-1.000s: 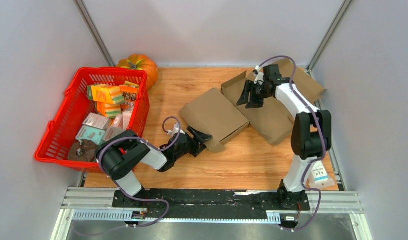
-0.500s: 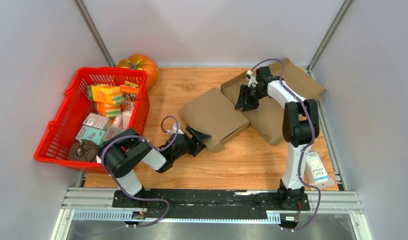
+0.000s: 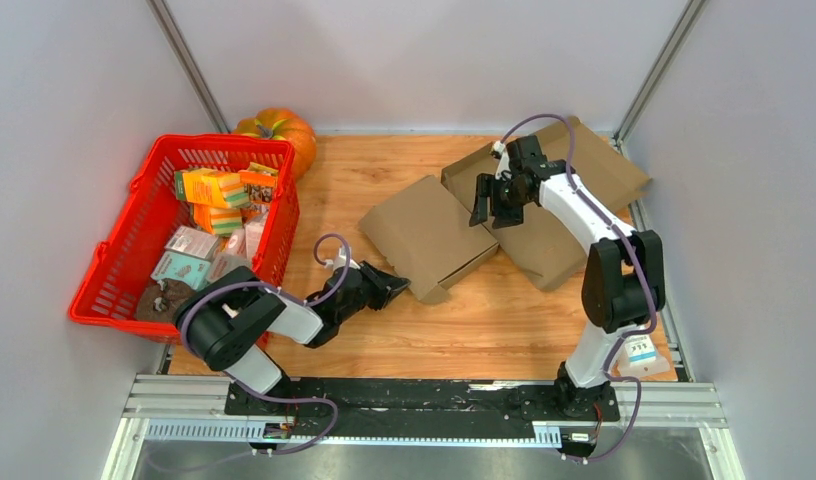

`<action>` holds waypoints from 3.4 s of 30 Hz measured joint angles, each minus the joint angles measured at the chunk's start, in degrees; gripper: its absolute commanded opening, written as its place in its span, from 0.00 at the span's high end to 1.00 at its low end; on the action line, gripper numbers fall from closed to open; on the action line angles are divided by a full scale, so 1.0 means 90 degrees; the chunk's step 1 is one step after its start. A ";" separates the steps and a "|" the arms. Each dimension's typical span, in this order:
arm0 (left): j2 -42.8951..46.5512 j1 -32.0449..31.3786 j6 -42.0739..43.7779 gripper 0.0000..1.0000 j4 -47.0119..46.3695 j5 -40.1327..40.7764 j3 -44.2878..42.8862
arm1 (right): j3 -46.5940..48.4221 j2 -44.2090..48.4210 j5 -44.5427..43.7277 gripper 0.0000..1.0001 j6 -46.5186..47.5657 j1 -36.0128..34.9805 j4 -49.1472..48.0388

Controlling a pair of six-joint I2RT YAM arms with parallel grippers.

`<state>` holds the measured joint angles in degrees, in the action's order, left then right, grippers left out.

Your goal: Fold the paper box

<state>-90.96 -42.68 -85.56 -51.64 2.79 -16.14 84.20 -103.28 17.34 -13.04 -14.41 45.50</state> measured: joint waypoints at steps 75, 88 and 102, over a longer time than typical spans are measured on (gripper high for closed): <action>0.4845 0.0257 0.0984 0.22 0.3704 -0.0325 0.0163 | -0.0942 -0.0809 0.2059 0.94 -0.0457 0.0415 -0.1770; 0.4150 0.0257 0.0818 0.21 0.3903 -0.0333 -0.0585 | -0.0940 -0.0811 0.2074 0.96 -0.0457 0.0415 -0.1770; 0.2654 0.0257 0.0656 0.21 0.4041 -0.0670 -0.1095 | -0.0933 -0.0818 0.2086 0.98 -0.0457 0.0415 -0.1763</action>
<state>-67.07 -40.36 -79.66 -15.27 -3.25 -26.00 75.81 -110.65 36.12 -17.15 -10.68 29.63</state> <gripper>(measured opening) 0.794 0.040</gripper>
